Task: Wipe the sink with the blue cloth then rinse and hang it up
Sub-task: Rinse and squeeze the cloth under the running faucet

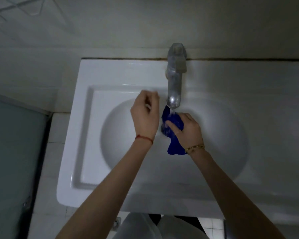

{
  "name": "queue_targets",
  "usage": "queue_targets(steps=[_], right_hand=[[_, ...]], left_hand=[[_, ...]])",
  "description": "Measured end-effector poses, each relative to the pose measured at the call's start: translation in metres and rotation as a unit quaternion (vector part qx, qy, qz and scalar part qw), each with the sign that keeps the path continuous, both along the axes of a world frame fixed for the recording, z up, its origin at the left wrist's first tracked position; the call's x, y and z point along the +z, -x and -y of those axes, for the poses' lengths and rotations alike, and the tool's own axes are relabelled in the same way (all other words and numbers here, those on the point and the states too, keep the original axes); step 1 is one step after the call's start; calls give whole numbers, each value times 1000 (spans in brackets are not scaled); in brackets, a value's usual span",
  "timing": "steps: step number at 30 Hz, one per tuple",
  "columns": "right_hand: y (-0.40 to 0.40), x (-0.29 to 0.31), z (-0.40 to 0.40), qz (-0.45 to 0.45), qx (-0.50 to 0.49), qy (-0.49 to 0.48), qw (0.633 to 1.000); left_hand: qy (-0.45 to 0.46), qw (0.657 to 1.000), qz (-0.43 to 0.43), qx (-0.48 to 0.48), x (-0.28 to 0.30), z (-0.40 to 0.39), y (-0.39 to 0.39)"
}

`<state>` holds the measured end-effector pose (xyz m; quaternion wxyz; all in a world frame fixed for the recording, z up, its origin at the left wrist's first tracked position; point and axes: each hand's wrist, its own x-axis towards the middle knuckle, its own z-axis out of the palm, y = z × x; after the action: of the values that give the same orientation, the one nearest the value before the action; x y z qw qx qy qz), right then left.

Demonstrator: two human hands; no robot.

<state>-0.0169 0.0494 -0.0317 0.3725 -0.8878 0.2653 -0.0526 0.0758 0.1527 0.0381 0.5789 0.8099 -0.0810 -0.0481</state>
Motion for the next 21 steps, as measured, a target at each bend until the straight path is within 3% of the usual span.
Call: queue_targets(steps=[3, 6, 8, 12, 15, 16, 18, 21], right_hand=[[-7, -3, -3, 24, 0, 6, 1000], [-14, -7, -8, 28, 29, 36, 999], [-16, -11, -8, 39, 51, 43, 997], [-9, -18, -6, 103, 23, -71, 992], [3, -31, -7, 95, -115, -107, 983], [5, -31, -10, 85, -167, -186, 965], [2, -32, -13, 65, -245, -377, 891], [-10, -37, -8, 30, -284, -510, 811]], left_hand=[[-42, 977, -207, -37, -39, -7, 18], [61, 873, -478, -75, -53, 4, 20], [141, 816, -558, -57, -60, 10, 21], [259, 792, -553, 5, -75, 20, 21], [293, 780, -553, 26, -82, 23, 22], [292, 787, -542, 26, -84, 24, 24], [284, 815, -505, 29, -87, 25, 28], [240, 894, -379, -3, -87, 22, 33]])
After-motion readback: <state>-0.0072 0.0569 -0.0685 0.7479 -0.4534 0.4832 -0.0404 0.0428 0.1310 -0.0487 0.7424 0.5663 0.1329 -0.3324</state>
